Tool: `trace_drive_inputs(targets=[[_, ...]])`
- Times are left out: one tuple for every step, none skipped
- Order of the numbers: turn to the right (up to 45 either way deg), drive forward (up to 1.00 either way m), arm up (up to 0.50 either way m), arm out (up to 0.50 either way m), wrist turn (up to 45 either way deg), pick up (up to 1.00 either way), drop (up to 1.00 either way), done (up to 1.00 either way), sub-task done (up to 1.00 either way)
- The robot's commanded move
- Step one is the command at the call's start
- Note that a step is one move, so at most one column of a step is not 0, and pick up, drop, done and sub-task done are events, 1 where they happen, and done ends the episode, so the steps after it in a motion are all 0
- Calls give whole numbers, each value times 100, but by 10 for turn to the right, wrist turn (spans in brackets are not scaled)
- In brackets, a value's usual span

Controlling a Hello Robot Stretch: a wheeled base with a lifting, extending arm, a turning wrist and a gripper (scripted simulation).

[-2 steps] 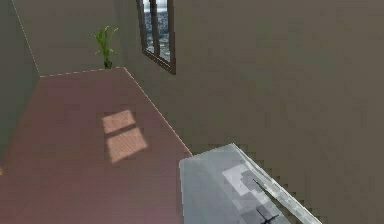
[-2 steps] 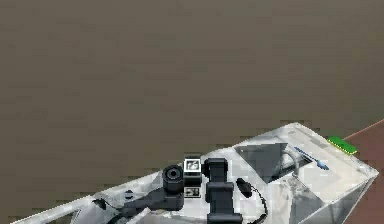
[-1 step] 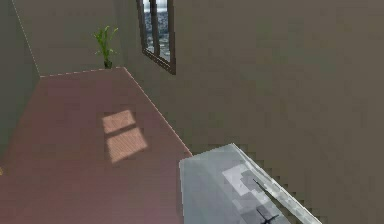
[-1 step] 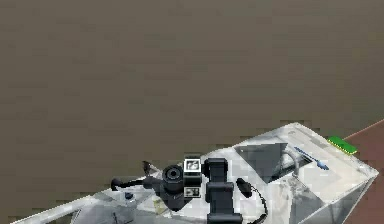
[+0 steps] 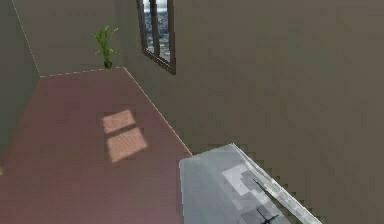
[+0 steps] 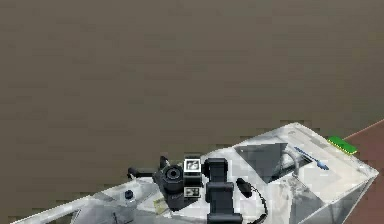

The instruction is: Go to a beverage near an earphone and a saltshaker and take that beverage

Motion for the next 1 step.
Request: trace_drive_inputs(targets=[[0,0,-30,0,0,0,0,0,0]])
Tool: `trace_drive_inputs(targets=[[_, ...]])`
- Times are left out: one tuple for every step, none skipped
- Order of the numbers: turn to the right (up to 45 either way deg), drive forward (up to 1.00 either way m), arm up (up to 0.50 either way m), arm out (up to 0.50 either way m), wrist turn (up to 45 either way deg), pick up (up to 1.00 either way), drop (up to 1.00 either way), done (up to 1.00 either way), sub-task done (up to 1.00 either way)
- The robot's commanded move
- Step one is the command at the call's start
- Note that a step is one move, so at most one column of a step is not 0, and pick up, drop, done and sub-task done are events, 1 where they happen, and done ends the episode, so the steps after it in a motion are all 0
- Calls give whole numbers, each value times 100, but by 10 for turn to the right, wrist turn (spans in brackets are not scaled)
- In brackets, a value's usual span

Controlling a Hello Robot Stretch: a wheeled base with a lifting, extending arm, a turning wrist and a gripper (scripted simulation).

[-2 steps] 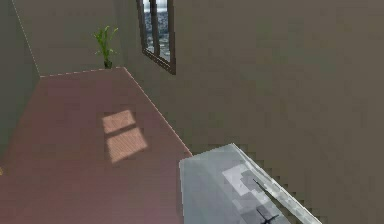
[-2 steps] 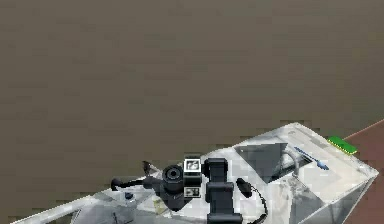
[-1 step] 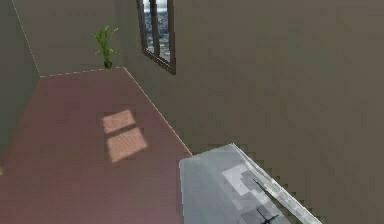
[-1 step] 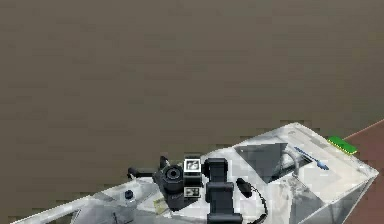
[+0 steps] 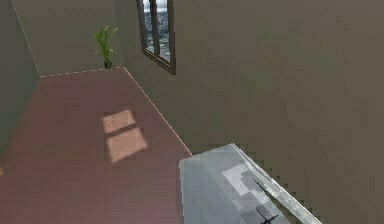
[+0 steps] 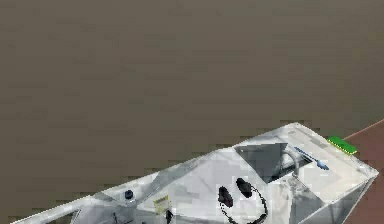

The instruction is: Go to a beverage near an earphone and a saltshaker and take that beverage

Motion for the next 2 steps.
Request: trace_drive_inputs(targets=[[0,0,0,0,0,100,0,0,0],[0,0,10,0,0,0,0,0,0]])
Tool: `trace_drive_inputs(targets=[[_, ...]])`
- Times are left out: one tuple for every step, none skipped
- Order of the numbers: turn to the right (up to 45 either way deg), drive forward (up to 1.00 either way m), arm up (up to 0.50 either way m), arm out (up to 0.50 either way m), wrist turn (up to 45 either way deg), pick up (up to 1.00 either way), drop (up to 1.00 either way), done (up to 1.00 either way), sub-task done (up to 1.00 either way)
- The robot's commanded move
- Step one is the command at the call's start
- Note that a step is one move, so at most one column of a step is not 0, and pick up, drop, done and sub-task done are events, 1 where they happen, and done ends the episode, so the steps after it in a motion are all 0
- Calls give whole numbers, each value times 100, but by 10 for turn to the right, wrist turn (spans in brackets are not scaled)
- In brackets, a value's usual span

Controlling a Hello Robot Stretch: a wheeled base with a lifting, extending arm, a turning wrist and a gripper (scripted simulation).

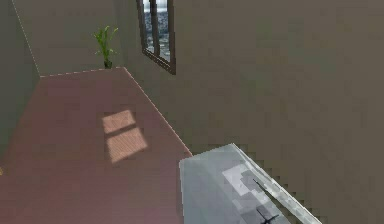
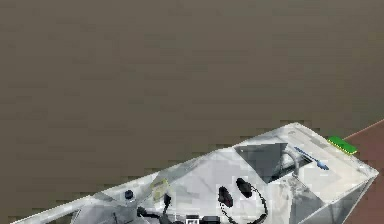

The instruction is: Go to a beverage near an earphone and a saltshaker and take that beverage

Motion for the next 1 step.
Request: trace_drive_inputs(targets=[[0,0,0,0,0,0,0,100,0]])
